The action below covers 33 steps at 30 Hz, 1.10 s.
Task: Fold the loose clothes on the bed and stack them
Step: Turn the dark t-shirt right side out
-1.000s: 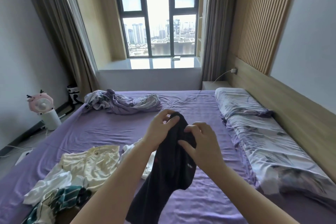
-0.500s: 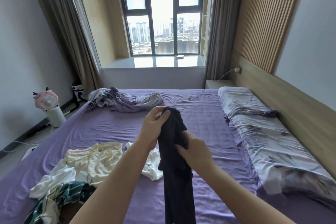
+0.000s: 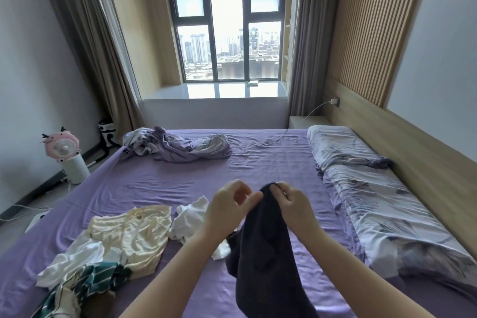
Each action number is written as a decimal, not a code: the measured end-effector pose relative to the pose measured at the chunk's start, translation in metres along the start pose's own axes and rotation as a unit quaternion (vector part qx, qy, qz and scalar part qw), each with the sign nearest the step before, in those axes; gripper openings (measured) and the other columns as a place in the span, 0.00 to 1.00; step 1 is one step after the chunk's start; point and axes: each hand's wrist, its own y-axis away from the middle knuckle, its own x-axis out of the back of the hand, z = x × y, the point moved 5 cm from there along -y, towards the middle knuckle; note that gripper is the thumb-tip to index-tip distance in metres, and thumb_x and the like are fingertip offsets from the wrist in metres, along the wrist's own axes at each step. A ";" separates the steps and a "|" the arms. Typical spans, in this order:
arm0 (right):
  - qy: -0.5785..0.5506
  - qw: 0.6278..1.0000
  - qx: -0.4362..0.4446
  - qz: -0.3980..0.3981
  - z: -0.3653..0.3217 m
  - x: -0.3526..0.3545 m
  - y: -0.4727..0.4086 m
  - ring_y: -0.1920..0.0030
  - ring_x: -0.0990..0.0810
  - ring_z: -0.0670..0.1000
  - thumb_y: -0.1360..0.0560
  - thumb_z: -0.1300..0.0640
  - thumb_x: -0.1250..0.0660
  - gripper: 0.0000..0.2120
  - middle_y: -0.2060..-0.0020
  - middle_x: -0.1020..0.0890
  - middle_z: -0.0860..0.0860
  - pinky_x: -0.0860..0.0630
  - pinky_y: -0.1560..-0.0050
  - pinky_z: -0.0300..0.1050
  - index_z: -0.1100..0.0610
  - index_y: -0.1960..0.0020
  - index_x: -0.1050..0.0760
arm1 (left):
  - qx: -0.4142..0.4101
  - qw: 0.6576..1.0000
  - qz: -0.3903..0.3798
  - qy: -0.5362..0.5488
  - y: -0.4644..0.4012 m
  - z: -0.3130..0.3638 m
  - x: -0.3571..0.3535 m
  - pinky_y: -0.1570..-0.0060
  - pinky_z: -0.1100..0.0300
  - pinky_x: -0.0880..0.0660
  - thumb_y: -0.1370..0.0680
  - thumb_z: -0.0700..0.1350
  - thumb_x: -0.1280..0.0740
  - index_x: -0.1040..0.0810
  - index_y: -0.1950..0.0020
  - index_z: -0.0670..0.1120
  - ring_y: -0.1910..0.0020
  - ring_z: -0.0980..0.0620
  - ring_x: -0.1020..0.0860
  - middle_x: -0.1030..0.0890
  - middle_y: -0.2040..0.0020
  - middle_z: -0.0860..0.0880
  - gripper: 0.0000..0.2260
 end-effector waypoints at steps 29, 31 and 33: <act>-0.208 0.971 -0.081 -0.082 -0.007 0.007 0.002 0.69 0.21 0.51 0.22 0.62 0.37 0.05 0.67 0.21 0.58 0.23 0.70 0.43 0.59 0.57 0.30 | 0.021 0.985 -0.143 0.089 -0.017 0.008 -0.008 0.48 0.59 0.25 0.30 0.36 0.29 0.21 0.51 0.49 0.51 0.51 0.23 0.26 0.50 0.49 0.12; -0.196 0.975 -0.085 -0.061 -0.009 0.006 0.000 0.67 0.22 0.53 0.22 0.61 0.38 0.05 0.66 0.23 0.58 0.24 0.68 0.45 0.60 0.56 0.30 | -0.073 0.984 -0.104 -0.125 -0.016 0.009 -0.004 0.46 0.57 0.28 0.31 0.39 0.30 0.21 0.45 0.49 0.46 0.51 0.27 0.27 0.47 0.51 0.15; -0.167 0.982 -0.075 -0.050 -0.011 0.006 -0.002 0.67 0.25 0.53 0.22 0.60 0.38 0.05 0.68 0.24 0.55 0.28 0.65 0.46 0.60 0.56 0.29 | -0.137 0.962 -0.040 -0.231 -0.013 0.013 0.000 0.45 0.54 0.30 0.28 0.41 0.31 0.20 0.45 0.49 0.45 0.49 0.28 0.26 0.45 0.49 0.12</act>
